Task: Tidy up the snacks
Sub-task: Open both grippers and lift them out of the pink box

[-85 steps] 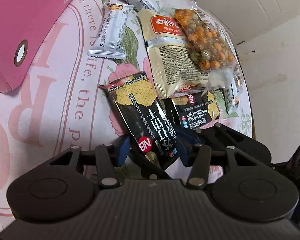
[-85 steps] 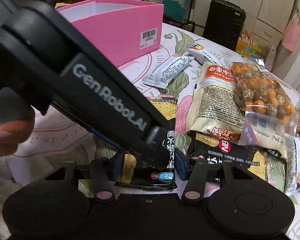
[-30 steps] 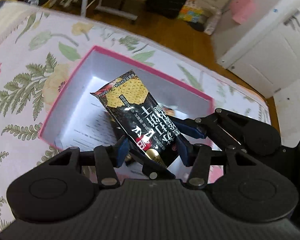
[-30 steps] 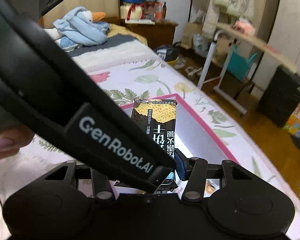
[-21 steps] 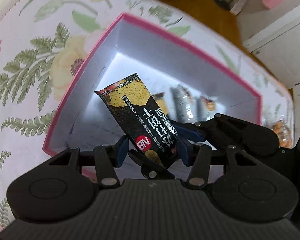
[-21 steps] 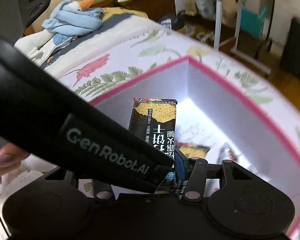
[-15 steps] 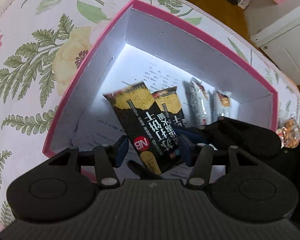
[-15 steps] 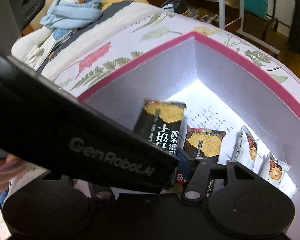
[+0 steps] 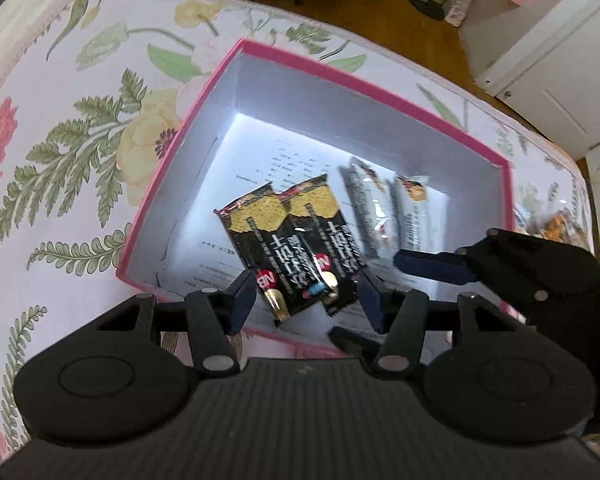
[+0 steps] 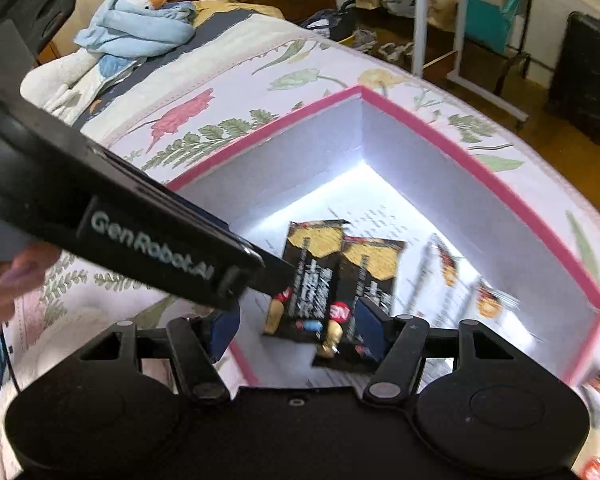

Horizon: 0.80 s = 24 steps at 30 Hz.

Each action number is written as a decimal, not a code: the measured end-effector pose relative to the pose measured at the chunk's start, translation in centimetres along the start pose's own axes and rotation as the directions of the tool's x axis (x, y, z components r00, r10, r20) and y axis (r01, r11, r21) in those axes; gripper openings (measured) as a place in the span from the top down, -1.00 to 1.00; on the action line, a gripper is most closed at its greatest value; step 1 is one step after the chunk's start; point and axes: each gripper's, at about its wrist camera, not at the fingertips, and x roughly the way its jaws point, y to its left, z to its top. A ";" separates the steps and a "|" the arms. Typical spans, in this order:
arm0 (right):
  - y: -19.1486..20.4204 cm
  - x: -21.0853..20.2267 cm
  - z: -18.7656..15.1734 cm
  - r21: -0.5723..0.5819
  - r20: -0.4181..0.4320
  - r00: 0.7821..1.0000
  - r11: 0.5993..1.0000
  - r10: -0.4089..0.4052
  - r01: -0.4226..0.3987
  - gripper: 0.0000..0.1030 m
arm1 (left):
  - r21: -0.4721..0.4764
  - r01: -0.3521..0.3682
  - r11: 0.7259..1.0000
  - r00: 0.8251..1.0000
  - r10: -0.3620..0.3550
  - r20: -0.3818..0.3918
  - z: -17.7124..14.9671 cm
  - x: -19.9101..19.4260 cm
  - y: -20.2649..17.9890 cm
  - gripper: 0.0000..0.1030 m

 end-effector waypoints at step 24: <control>-5.7 -18.7 -15.8 0.145 0.189 0.957 0.970 -0.220 0.195 -0.50 | 0.402 0.082 0.912 0.997 -0.078 -0.026 -6.9 -6.5 -16.3 -0.24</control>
